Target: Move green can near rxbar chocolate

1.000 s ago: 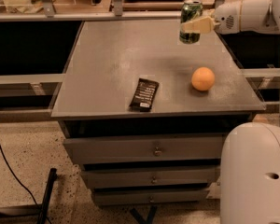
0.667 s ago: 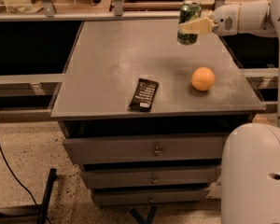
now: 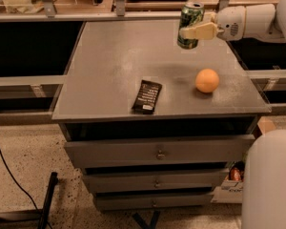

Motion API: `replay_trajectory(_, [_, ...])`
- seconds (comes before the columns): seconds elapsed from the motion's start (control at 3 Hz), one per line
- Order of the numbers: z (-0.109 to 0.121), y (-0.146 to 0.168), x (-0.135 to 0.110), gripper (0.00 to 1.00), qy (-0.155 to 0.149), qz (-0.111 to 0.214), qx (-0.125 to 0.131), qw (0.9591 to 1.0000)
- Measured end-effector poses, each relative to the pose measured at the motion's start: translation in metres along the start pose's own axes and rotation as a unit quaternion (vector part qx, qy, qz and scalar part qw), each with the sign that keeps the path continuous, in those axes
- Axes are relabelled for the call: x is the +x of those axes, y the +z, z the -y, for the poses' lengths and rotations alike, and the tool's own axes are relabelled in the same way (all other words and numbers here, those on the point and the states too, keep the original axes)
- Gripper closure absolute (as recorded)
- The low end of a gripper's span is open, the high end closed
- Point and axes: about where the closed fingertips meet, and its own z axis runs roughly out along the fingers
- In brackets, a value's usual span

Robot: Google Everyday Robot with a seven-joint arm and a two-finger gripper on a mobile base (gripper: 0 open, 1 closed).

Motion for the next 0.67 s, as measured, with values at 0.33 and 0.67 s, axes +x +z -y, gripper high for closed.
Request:
replay_trajectory(0.33, [-0.022, 0.003, 0.005, 1.0, -0.048, 0.011, -0.009, 0.9987])
replay_trajectory(0.67, [-0.048, 0.011, 0.012, 1.0, -0.088, 0.01, -0.014, 0.996])
